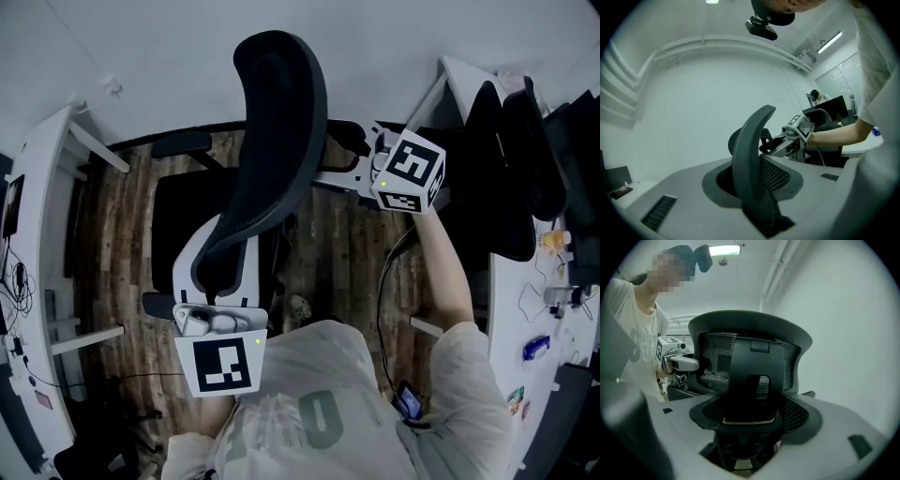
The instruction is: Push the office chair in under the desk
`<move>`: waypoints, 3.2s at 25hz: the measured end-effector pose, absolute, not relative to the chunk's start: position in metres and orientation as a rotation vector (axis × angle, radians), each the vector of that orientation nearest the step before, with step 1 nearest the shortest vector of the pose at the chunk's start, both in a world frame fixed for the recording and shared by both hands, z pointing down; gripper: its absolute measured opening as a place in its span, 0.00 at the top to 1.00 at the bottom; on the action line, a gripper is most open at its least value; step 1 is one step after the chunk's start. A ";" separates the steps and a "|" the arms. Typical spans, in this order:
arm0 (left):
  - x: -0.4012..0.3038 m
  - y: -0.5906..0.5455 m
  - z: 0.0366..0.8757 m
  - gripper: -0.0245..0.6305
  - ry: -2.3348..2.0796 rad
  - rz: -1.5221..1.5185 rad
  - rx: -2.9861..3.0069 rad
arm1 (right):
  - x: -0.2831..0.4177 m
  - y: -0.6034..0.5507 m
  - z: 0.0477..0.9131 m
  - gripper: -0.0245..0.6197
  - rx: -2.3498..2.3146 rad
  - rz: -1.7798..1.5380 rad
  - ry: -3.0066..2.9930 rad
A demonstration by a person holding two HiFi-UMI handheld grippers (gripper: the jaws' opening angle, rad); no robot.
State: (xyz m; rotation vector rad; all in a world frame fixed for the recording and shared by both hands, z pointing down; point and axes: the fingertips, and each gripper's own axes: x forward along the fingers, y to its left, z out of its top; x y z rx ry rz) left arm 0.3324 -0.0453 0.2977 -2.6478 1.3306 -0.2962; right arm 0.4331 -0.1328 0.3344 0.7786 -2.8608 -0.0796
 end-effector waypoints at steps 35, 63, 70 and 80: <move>0.234 -0.094 0.302 0.76 1.454 -0.314 -2.626 | 0.345 -0.165 0.339 0.46 0.835 -0.072 -2.820; -0.050 -0.224 0.312 0.75 1.417 -0.389 -2.655 | 0.069 -0.288 0.350 0.47 0.934 -0.004 -2.779; -0.115 -0.256 0.315 0.75 1.447 -0.422 -2.644 | 0.004 -0.319 0.350 0.47 0.923 -0.009 -2.800; -0.191 -0.298 0.317 0.75 1.513 -0.441 -2.620 | -0.074 -0.365 0.353 0.47 0.868 0.002 -2.807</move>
